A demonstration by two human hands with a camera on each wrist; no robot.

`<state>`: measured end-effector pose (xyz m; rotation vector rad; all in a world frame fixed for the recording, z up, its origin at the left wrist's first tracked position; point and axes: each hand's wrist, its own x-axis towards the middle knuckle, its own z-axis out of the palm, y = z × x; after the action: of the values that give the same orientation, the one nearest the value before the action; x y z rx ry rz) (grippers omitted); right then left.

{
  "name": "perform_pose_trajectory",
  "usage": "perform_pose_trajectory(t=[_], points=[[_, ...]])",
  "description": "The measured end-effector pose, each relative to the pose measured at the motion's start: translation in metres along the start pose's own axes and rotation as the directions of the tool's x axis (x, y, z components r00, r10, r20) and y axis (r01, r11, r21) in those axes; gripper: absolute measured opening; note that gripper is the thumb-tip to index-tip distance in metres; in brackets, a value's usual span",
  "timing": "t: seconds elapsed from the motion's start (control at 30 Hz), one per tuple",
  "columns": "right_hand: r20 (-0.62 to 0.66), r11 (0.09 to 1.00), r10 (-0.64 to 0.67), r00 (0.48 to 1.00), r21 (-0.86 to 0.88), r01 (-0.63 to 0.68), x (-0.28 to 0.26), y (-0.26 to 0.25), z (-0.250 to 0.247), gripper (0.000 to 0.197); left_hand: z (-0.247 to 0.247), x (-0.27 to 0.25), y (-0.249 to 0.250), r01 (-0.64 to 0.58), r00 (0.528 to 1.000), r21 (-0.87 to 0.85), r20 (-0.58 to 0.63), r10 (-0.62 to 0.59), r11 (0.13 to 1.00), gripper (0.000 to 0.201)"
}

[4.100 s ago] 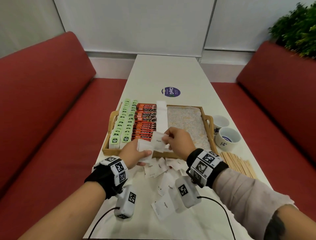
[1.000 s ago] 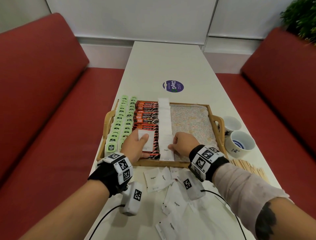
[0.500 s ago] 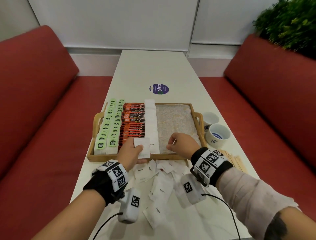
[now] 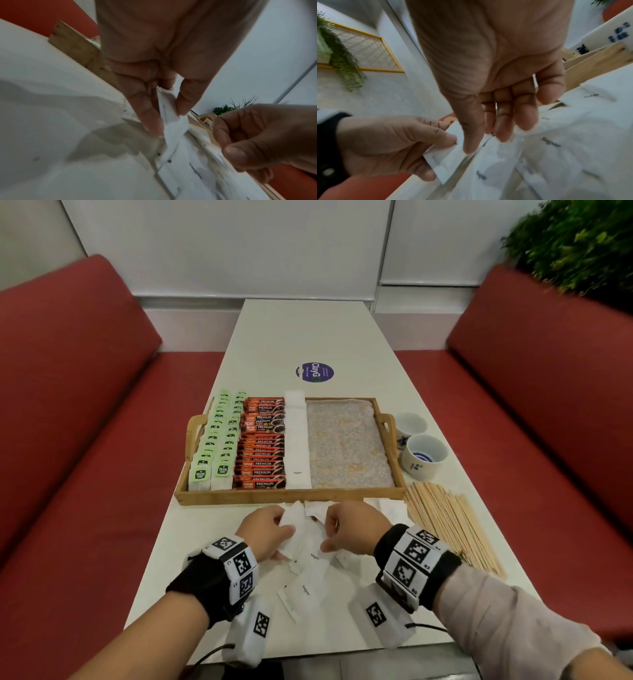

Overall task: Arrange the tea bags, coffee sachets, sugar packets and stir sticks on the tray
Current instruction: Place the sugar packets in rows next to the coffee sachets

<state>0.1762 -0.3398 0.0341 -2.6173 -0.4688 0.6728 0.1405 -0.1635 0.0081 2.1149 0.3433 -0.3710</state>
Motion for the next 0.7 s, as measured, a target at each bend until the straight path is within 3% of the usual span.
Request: perform_pose_trajectory(t=[0.13,0.3,0.7], points=[[0.129,0.984,0.044,0.991,-0.176,-0.021,-0.013,-0.007,0.011,0.035,0.006,-0.002,-0.004,0.017,1.0,0.292,-0.014,-0.013,0.956,0.021],[0.164,0.931,0.129,0.978,-0.359,-0.062,-0.023,-0.015,0.029,0.057,0.013,-0.006,0.001,0.048,0.999,0.41,-0.014,-0.046,0.911,0.029],[0.068,0.961,0.183,0.981,-0.224,-0.164,-0.02,-0.007,0.046,0.052,0.026,-0.005,0.01,0.098,0.991,0.443,0.04,-0.129,0.891,0.049]])
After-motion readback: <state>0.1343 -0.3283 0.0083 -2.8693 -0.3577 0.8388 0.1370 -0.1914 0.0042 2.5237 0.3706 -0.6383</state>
